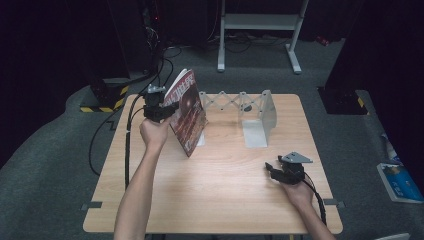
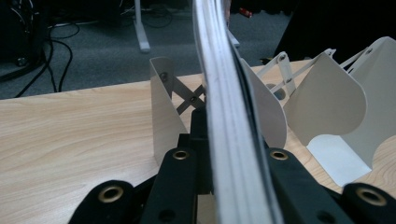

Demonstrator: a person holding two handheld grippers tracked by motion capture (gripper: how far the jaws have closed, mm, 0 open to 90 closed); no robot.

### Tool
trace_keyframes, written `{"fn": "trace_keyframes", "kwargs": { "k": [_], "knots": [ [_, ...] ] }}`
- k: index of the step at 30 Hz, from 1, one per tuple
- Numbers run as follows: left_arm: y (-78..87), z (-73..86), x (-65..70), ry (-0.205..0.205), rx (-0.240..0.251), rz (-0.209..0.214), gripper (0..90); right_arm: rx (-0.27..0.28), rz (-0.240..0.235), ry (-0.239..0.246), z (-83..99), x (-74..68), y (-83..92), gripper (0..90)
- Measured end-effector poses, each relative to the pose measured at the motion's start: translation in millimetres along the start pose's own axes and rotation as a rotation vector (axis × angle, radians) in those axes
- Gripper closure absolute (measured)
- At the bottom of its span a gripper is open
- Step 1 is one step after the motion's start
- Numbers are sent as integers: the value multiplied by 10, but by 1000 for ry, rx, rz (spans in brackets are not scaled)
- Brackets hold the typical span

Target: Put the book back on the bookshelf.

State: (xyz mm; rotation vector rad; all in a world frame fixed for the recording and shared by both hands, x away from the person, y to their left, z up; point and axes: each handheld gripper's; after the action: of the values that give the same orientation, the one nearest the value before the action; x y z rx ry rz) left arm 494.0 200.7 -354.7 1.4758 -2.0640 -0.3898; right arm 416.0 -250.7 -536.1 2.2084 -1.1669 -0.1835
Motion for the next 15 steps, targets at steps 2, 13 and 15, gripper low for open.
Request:
{"fn": "trace_keyframes", "kwargs": {
  "k": [2,13,15],
  "knots": [
    [3,4,-3,-9,1,-5,799,0,0,0,0,0,0,365],
    [41,10,-10,-43,-6,-32,767,-1,0,0,1,-1,2,365],
    [50,4,-31,-45,-4,-34,760,-1,0,0,1,-1,2,366]
  ]
}}
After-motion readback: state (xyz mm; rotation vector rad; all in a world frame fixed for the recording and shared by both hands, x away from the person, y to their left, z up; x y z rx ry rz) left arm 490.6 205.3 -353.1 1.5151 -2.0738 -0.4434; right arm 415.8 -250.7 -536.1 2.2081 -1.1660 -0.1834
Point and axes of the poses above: each handheld gripper's, and its own axes: y roughly backward along the jaws, z roughly out of its underside, x roughly to its right, and after that the axes turned 10 degrees about y, right-handed
